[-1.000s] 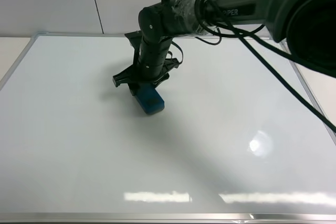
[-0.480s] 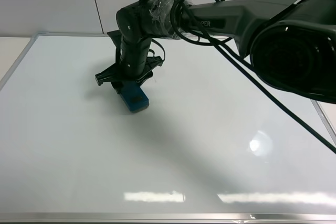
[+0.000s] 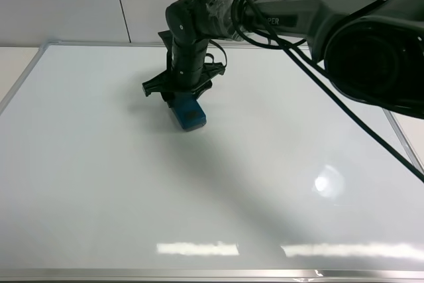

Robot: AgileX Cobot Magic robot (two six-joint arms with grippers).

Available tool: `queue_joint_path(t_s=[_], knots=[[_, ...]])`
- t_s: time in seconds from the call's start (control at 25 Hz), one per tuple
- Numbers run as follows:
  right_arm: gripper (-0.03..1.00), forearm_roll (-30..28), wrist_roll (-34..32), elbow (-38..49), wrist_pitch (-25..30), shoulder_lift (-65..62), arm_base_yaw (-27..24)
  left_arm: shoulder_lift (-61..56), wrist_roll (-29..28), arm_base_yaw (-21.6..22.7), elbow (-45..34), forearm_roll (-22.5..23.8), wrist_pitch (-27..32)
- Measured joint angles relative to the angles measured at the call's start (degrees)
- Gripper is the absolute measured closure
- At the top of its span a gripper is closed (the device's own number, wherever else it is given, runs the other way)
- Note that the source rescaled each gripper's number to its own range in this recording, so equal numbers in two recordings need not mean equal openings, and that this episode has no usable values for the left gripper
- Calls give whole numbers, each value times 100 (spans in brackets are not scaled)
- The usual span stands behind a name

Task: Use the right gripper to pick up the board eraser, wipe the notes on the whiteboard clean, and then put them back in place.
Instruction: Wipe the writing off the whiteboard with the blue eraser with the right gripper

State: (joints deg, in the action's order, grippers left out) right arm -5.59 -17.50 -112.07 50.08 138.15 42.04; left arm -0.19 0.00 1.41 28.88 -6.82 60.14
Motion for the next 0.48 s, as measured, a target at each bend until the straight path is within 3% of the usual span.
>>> queue_joint_path(t_s=[0.48], knots=[[96, -142, 261, -11, 613, -185, -860, 0, 0, 0, 0, 0, 0]])
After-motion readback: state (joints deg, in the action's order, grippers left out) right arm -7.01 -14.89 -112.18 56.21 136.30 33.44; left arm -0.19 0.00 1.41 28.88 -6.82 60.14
